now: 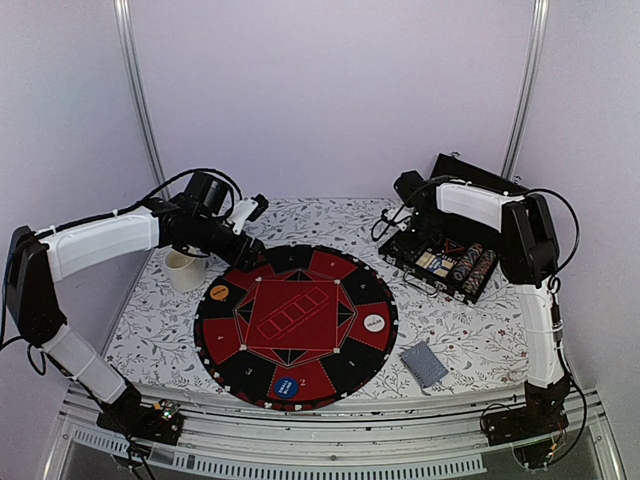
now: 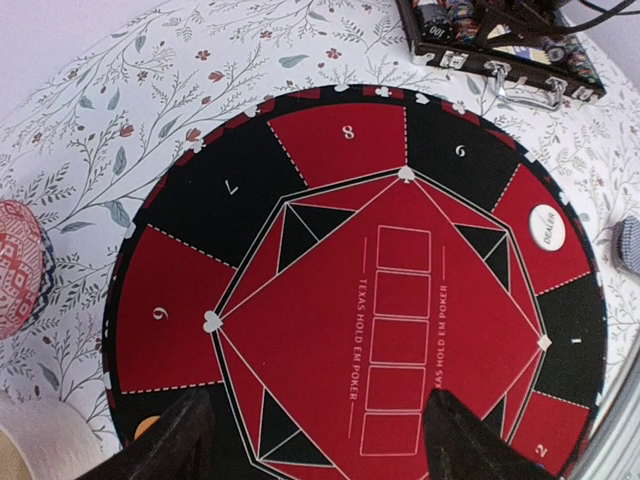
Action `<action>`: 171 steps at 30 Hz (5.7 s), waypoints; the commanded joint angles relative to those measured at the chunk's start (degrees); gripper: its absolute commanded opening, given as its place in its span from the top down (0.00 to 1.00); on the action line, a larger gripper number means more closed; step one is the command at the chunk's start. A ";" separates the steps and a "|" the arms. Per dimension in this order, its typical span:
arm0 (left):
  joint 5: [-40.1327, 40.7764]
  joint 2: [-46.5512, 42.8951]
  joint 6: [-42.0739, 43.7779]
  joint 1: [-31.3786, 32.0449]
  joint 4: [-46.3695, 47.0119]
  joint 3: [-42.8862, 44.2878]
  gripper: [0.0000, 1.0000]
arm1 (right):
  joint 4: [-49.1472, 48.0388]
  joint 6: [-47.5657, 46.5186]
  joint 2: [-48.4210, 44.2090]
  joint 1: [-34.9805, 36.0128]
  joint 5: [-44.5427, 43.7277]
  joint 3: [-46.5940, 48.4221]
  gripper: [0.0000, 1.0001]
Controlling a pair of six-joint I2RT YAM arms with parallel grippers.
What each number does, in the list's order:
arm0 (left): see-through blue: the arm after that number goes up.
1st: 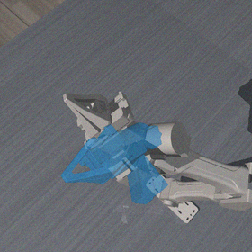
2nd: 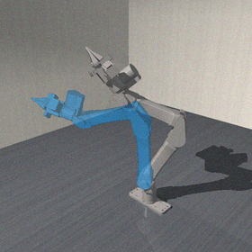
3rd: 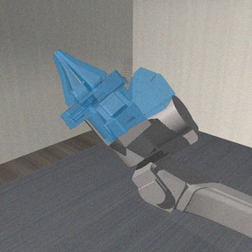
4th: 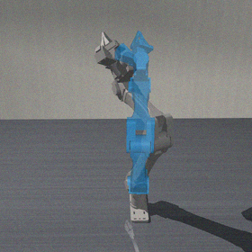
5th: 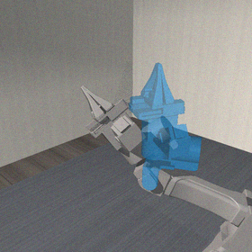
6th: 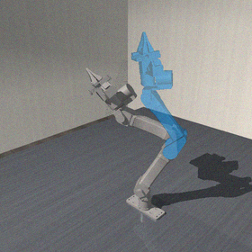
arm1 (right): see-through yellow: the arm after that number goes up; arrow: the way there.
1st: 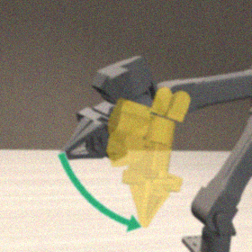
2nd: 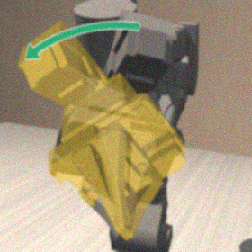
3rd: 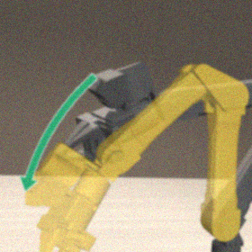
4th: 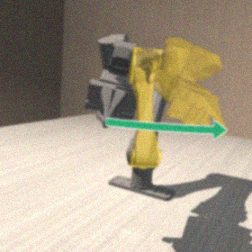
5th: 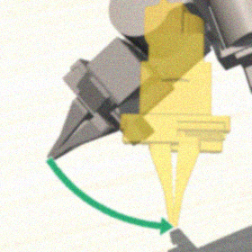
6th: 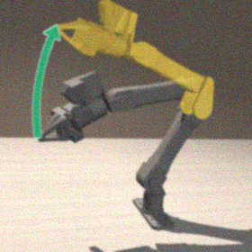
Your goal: Distribute texas hold em gaming equipment
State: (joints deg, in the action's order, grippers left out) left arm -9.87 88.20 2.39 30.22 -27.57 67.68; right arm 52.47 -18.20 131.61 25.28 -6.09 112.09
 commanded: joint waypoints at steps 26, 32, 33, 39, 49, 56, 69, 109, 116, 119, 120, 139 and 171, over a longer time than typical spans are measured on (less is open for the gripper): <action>-0.01 -0.55 0.59 -0.86 -0.83 -0.36 0.26 | 1.48 1.14 3.65 -1.10 8.84 -2.77 0.49; 0.05 -0.66 0.48 -0.86 -0.84 -0.43 0.26 | 1.06 1.55 -0.77 -2.34 8.80 -5.10 0.50; 0.01 -0.74 0.47 -0.86 -0.92 -0.44 0.26 | 0.91 1.51 -1.24 -2.62 8.95 -5.20 0.50; 0.02 -0.75 0.59 -0.86 -0.91 -0.53 0.26 | 0.81 1.09 -2.41 -3.51 10.57 -4.51 0.45; -0.07 -0.50 0.59 -0.86 -0.90 -0.53 0.26 | 1.70 0.09 -2.59 -3.99 12.57 -4.94 0.44; -0.22 -0.39 0.59 -0.86 -0.90 -0.53 0.26 | 0.33 0.35 -1.82 -4.42 12.43 -4.35 0.53; -0.32 -0.49 0.51 -0.86 -0.95 -0.53 0.26 | -0.91 1.61 1.10 -2.87 9.32 -2.14 0.58; -0.09 -0.49 0.45 -0.86 -1.28 -0.62 0.26 | -4.28 1.01 2.42 0.26 6.18 -3.95 0.49; -0.10 -0.49 0.51 -0.86 -1.37 -0.62 0.26 | -8.60 0.07 -2.54 1.07 9.45 -10.16 0.52; -0.25 -0.40 0.46 -0.88 -1.34 -0.62 0.26 | -7.89 0.26 -2.26 0.03 9.11 -9.26 0.52; -0.39 -0.44 0.46 -0.86 -1.34 -0.63 0.26 | -7.51 0.37 -1.94 -0.42 9.37 -8.84 0.53; -0.07 -0.49 0.51 -0.86 -1.43 -0.66 0.26 | -4.35 1.51 2.12 -2.60 2.83 -6.14 0.39; 0.02 -0.75 0.59 -0.82 -1.52 -0.71 0.26 | -4.30 2.14 -6.52 -2.10 4.78 -4.34 0.50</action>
State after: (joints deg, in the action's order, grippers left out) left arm -9.80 88.20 2.39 30.20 -28.34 67.53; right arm 46.81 -16.53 128.33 23.62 -0.97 106.85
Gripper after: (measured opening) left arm 0.742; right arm 0.486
